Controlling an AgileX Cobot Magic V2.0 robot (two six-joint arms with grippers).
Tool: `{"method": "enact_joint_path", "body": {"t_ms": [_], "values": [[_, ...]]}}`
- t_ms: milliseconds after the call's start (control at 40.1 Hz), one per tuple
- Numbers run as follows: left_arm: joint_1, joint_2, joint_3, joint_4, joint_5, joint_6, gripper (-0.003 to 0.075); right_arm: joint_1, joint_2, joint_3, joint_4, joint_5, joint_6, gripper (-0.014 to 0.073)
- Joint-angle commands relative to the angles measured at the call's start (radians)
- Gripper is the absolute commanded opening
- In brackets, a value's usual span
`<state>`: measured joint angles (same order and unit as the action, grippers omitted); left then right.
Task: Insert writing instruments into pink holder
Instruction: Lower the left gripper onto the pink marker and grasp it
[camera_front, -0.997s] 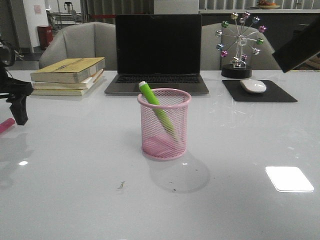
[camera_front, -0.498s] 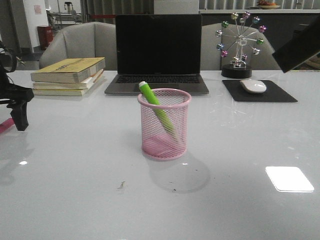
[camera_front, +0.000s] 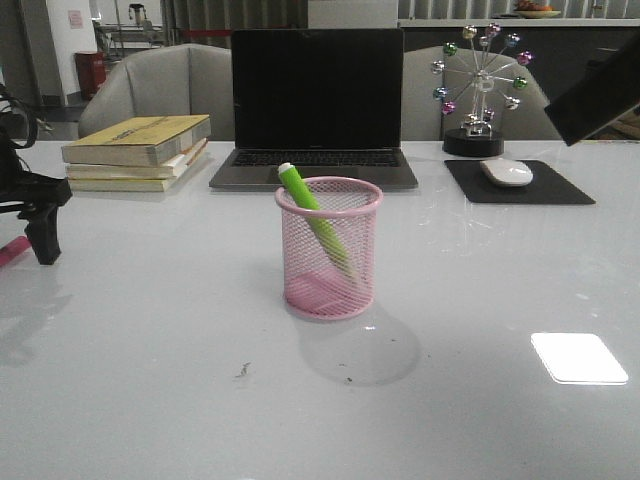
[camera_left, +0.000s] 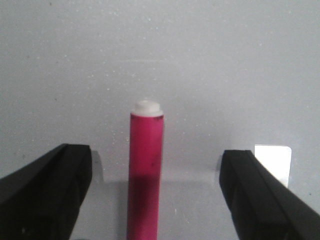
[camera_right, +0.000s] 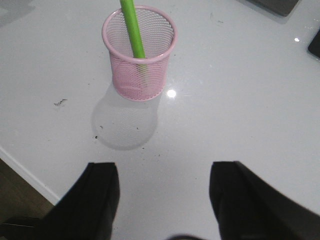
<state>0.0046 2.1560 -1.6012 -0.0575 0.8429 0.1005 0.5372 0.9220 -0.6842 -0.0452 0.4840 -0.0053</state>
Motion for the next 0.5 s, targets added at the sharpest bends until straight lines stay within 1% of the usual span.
{"method": "enact_joint_path", "body": {"t_ms": [0,50,149,224,324,473], "values": [[0.0,-0.049,-0.026,0.005,-0.032,0.001,0.0542,-0.001,-0.014,-0.027,-0.005,-0.065,-0.012,0.0507],[0.0,-0.049,-0.026,0.005,-0.037,0.001,0.0498,-0.001,-0.014,-0.027,-0.005,-0.065,-0.012,0.0507],[0.0,-0.049,-0.026,0.005,-0.043,0.001,0.0377,-0.001,-0.014,-0.027,-0.005,-0.065,-0.012,0.0507],[0.0,-0.049,-0.026,0.005,-0.043,0.001,0.0302,-0.001,-0.014,-0.027,-0.005,-0.065,-0.012,0.0507],[0.0,-0.049,-0.026,0.005,-0.043,0.001,0.022,-0.001,-0.014,-0.027,-0.005,-0.065,-0.012,0.0507],[0.0,-0.049,-0.026,0.005,-0.035,0.001,0.0128,-0.001,-0.014,-0.027,-0.005,-0.065,-0.012,0.0507]]}}
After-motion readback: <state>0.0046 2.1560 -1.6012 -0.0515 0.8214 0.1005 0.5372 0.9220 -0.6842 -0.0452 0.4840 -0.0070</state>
